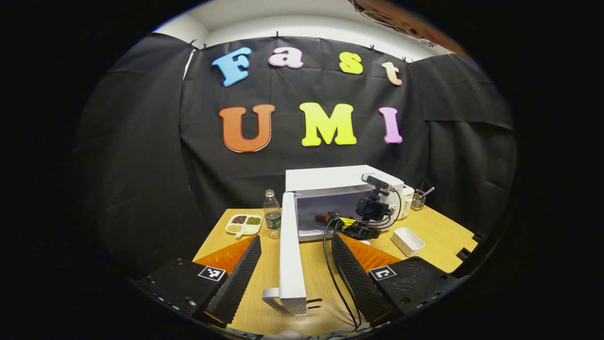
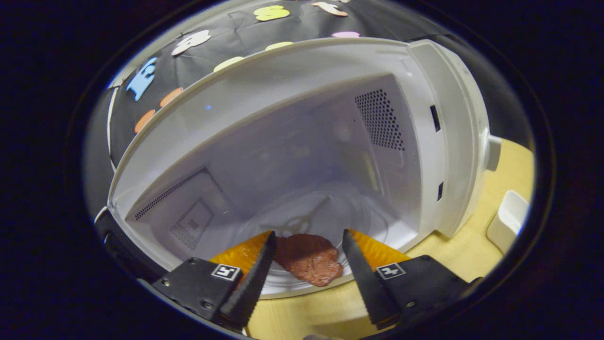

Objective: Open the microwave oven with the left hand, put the food in, and close the microwave oven.

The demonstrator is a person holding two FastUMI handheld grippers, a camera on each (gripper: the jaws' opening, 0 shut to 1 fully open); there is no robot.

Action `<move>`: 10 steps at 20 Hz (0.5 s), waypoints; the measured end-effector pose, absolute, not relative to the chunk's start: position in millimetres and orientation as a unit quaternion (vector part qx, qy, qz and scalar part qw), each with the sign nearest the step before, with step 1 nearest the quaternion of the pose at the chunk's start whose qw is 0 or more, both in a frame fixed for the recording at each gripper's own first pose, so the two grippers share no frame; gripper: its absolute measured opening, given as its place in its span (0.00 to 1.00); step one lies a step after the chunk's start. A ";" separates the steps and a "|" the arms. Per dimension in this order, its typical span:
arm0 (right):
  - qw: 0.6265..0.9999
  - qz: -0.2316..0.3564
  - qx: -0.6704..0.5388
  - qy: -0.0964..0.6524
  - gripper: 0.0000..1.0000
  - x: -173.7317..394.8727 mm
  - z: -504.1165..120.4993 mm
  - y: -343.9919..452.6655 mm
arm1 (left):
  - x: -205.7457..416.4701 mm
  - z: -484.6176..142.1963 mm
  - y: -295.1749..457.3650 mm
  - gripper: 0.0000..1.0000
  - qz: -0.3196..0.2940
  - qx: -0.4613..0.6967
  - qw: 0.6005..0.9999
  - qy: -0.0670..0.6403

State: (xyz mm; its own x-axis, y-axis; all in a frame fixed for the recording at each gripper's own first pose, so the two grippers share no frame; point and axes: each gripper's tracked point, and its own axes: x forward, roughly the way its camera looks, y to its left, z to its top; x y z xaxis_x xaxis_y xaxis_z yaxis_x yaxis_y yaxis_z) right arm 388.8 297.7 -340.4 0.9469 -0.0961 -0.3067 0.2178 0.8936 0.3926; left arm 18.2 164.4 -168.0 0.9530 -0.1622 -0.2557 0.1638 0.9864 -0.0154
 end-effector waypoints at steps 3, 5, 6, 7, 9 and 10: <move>0.968 -0.076 0.198 0.138 0.99 378.8 -331.7 291.5 | 18.4 -163.2 164.4 0.95 -0.082 0.007 0.989 0.122; 0.969 -0.071 0.191 0.140 0.99 365.8 -326.5 288.4 | 18.7 -162.2 167.2 0.95 -0.080 0.007 0.990 0.118; 0.970 -0.066 0.186 0.142 0.99 357.0 -321.0 287.9 | 18.8 -160.6 170.8 0.95 -0.077 0.006 0.990 0.116; 0.972 -0.061 0.179 0.143 0.99 347.0 -313.9 286.0 | 19.0 -159.6 173.3 0.95 -0.074 0.006 0.991 0.113; 0.975 -0.053 0.165 0.140 0.99 323.1 -292.9 274.9 | 16.8 -158.7 182.4 0.95 -0.065 0.005 0.992 0.110; 0.978 -0.053 0.152 0.137 0.99 310.7 -281.8 265.9 | 16.4 -156.5 187.6 0.94 -0.060 0.003 0.992 0.107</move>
